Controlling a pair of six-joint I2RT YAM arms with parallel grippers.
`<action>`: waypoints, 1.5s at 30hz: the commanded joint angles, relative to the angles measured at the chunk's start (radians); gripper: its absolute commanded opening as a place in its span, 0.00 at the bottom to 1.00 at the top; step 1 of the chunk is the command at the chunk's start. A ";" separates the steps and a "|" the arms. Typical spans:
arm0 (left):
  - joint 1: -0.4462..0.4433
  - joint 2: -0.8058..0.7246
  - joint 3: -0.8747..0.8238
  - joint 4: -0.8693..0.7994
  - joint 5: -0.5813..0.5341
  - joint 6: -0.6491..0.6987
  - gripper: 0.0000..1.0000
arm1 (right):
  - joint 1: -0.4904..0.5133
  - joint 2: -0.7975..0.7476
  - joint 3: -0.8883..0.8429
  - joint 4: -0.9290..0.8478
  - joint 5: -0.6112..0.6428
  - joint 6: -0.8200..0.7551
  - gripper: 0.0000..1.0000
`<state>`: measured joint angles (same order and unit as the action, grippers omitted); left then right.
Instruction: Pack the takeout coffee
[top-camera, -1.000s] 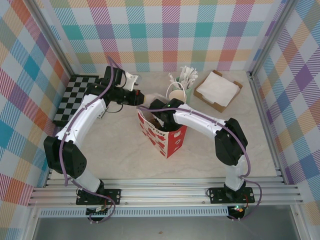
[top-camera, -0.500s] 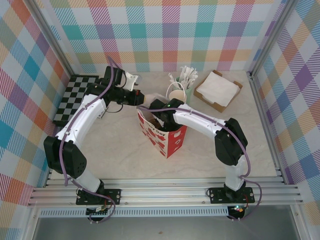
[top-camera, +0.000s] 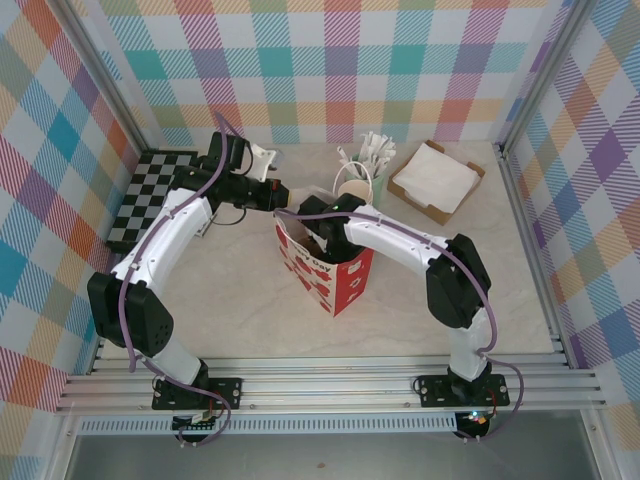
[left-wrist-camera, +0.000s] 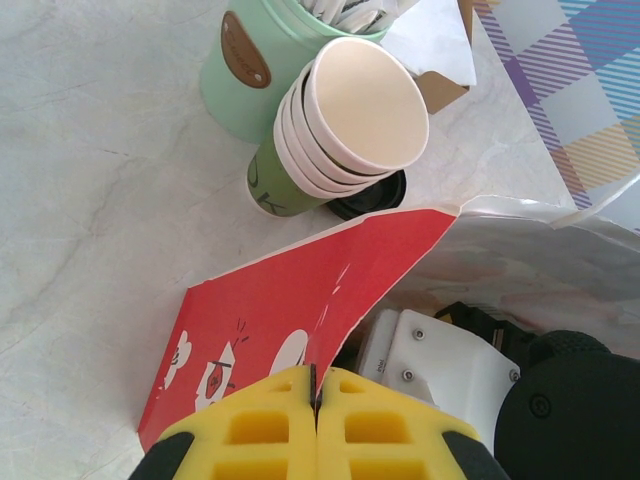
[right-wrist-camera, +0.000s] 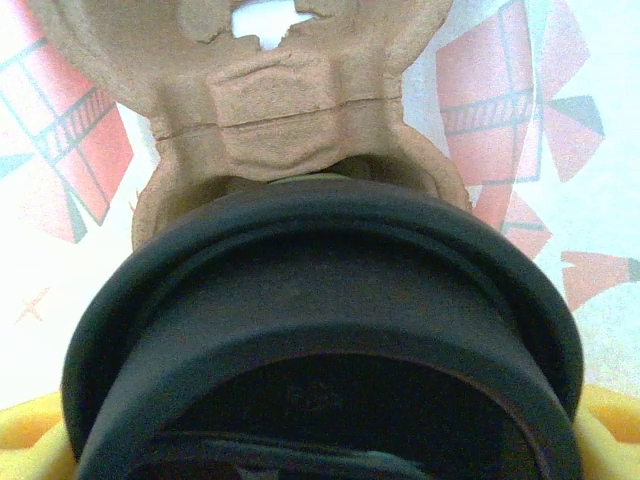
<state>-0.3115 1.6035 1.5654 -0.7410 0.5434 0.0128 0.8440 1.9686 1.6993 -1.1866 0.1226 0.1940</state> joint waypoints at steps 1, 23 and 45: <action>-0.011 -0.010 0.021 -0.022 0.045 -0.019 0.00 | -0.005 0.033 0.023 -0.010 -0.031 0.002 0.59; -0.011 -0.013 0.015 -0.018 0.045 -0.017 0.00 | -0.005 -0.002 0.066 -0.024 -0.018 0.024 0.74; -0.011 -0.007 0.013 -0.024 0.029 -0.009 0.00 | -0.005 -0.027 0.077 -0.033 -0.024 0.020 0.88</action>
<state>-0.3115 1.6035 1.5658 -0.7410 0.5640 -0.0040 0.8440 1.9694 1.7451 -1.2125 0.1104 0.2047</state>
